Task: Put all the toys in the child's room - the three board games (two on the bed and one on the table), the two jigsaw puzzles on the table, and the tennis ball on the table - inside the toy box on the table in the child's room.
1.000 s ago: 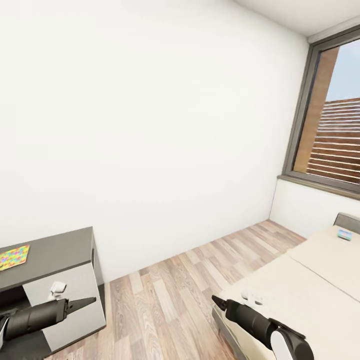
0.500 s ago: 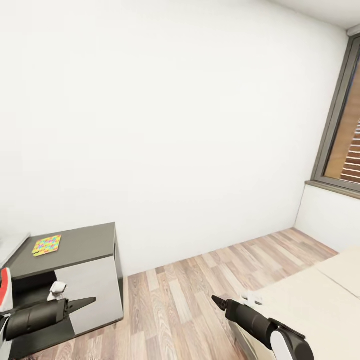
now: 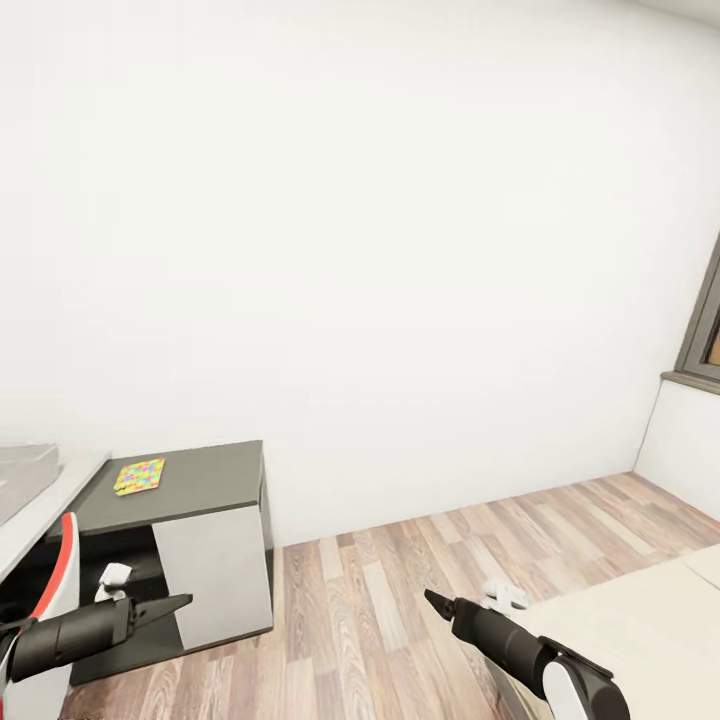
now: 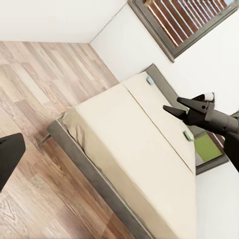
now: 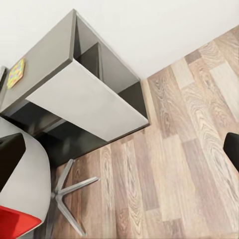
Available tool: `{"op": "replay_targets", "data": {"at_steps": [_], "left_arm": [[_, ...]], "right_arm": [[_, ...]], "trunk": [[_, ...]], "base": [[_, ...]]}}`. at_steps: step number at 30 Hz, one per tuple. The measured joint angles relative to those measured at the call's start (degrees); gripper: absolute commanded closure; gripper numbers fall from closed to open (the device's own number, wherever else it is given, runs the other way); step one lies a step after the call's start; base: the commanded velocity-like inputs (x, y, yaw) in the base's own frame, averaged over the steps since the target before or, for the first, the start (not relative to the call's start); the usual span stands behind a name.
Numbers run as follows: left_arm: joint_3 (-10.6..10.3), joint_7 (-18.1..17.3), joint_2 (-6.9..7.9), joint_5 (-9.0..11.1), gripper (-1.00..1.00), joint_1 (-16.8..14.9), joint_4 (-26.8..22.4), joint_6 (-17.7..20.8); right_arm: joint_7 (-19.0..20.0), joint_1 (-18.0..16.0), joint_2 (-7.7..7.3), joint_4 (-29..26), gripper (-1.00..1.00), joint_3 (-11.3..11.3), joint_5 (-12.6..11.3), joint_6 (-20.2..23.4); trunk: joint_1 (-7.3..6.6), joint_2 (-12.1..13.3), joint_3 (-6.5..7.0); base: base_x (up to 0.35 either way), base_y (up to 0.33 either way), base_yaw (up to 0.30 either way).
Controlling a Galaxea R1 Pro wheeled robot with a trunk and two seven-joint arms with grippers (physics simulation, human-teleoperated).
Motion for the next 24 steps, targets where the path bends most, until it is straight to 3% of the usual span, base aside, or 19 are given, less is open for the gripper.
{"op": "replay_targets", "data": {"at_steps": [14, 24], "left_arm": [[-0.01, 0.09, -0.01, 0.01, -1.0, -0.03, 0.0, -0.13], [-0.02, 0.1, -0.01, -0.04, -1.0, -0.01, 0.0, -0.13]], "right_arm": [[-0.3, 0.0, -0.01, 0.08, -1.0, -0.28, -0.13, -0.18], [-0.41, 0.0, -0.01, 0.08, -1.0, -0.38, -0.16, -0.26]], "trunk": [[-0.02, 0.0, 0.01], [0.0, 0.0, 0.02]], "base": [[0.188, 0.017, 0.016], [0.061, 0.017, 0.001]]}}
